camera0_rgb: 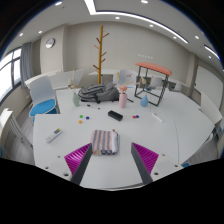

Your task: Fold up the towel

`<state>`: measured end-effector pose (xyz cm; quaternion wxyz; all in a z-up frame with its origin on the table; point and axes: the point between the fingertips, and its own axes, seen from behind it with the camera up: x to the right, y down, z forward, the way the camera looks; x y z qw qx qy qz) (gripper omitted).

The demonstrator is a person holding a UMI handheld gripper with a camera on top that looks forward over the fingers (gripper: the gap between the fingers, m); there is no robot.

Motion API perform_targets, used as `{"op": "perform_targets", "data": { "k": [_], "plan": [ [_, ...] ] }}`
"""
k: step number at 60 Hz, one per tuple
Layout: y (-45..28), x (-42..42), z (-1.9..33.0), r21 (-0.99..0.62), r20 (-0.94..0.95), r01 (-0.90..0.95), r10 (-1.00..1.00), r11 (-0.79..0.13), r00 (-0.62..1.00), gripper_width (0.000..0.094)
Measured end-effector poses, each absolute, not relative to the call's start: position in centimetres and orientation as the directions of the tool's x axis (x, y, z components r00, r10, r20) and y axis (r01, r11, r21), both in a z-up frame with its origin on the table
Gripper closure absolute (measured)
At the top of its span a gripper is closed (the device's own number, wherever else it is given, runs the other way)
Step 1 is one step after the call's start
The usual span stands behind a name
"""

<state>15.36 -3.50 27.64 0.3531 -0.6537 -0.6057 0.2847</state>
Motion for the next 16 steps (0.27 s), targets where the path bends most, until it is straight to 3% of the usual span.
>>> {"op": "perform_targets", "data": {
  "k": [16],
  "plan": [
    [-0.7,14.0,28.9,-0.834,0.137,0.549,0.986,0.063,0.095,0.0087]
  ]
}}
